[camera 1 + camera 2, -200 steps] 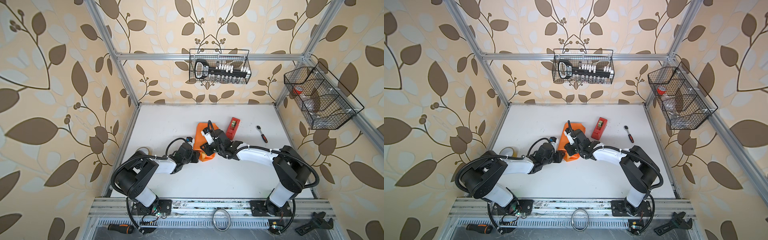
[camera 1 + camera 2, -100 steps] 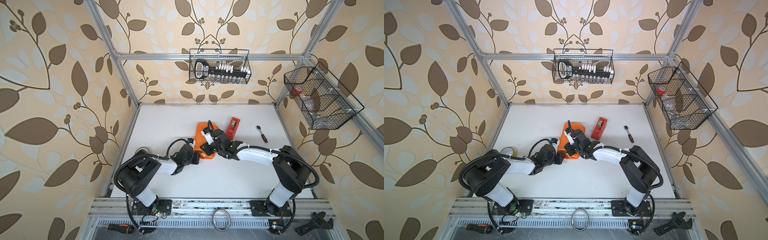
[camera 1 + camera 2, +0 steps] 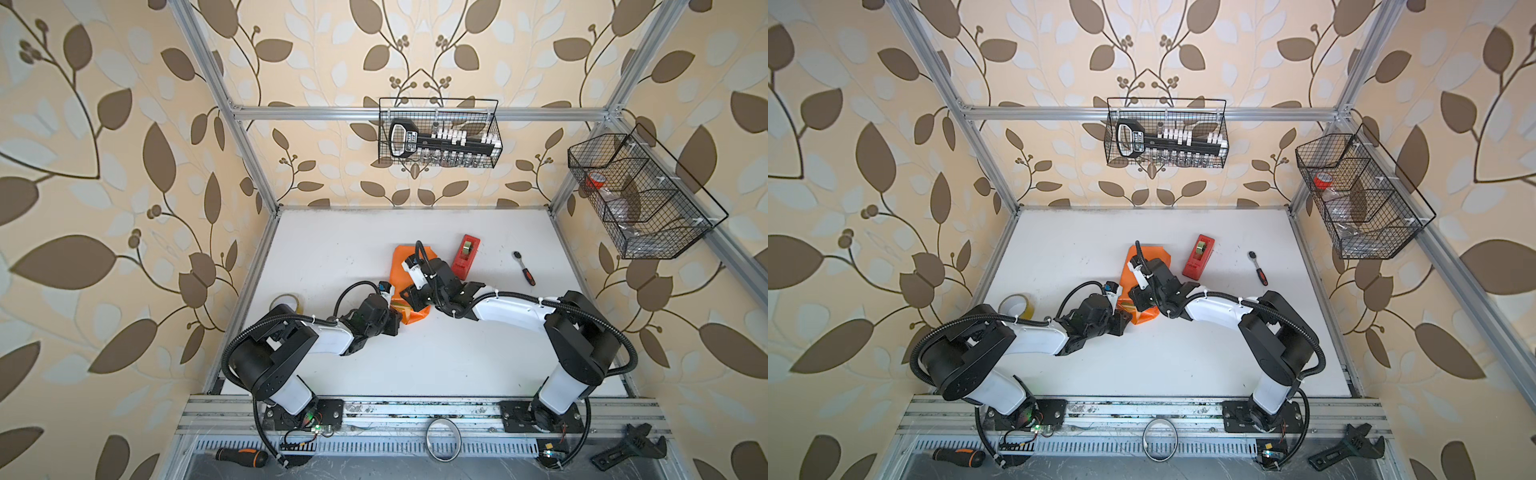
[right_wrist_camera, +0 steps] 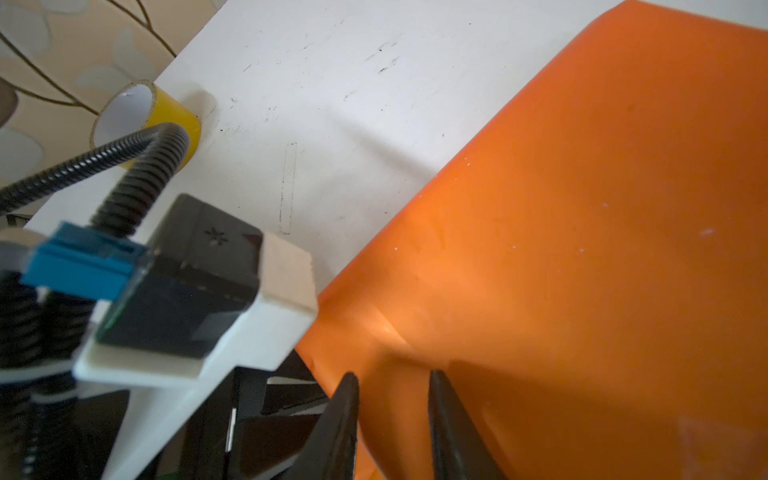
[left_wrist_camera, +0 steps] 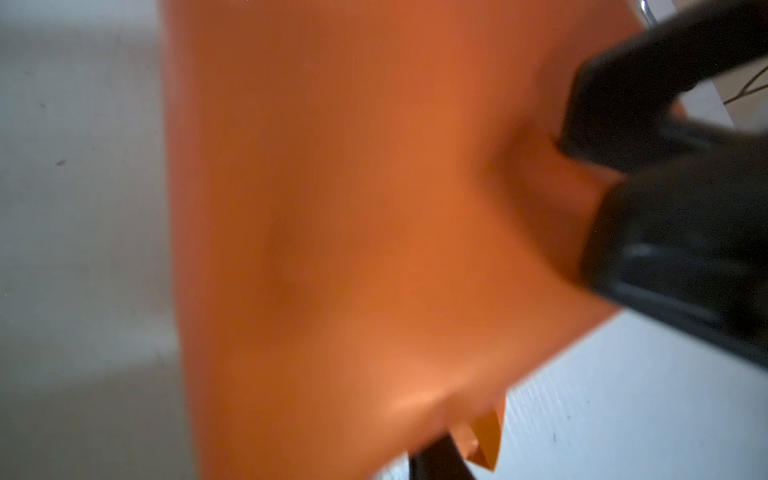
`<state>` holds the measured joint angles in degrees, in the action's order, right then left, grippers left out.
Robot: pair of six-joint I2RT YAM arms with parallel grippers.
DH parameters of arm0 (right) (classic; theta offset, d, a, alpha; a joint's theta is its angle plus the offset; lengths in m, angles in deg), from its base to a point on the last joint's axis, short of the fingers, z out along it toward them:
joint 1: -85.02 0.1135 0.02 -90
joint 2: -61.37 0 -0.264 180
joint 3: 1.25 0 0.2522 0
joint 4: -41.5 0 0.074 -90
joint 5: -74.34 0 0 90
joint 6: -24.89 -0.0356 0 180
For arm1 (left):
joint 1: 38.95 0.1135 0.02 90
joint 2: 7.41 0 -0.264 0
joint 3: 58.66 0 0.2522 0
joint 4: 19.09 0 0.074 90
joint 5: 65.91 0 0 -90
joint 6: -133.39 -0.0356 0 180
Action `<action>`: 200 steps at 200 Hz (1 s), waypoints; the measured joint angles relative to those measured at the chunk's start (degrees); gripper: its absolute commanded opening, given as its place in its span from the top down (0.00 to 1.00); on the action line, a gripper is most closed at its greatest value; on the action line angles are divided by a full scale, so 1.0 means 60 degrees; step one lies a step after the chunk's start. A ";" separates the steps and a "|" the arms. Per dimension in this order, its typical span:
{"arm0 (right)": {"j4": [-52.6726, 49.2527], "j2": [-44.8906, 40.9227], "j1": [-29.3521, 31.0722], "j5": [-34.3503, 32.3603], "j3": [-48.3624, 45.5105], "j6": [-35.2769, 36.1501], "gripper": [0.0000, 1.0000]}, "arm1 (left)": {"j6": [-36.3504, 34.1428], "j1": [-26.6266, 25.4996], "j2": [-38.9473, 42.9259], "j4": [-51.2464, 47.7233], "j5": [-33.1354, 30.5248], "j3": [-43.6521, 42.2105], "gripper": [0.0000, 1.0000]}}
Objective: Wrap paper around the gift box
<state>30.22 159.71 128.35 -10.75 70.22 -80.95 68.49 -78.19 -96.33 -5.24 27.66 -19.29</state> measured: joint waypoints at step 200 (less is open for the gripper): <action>-0.0011 0.0000 -0.0022 -0.0004 -0.0004 0.0000 0.70 | -0.0707 -0.0725 -0.0011 -0.0856 -0.0918 0.0401 0.85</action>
<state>30.15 159.71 128.22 -10.77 70.20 -80.95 64.25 -82.54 -96.40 -10.37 22.16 -16.89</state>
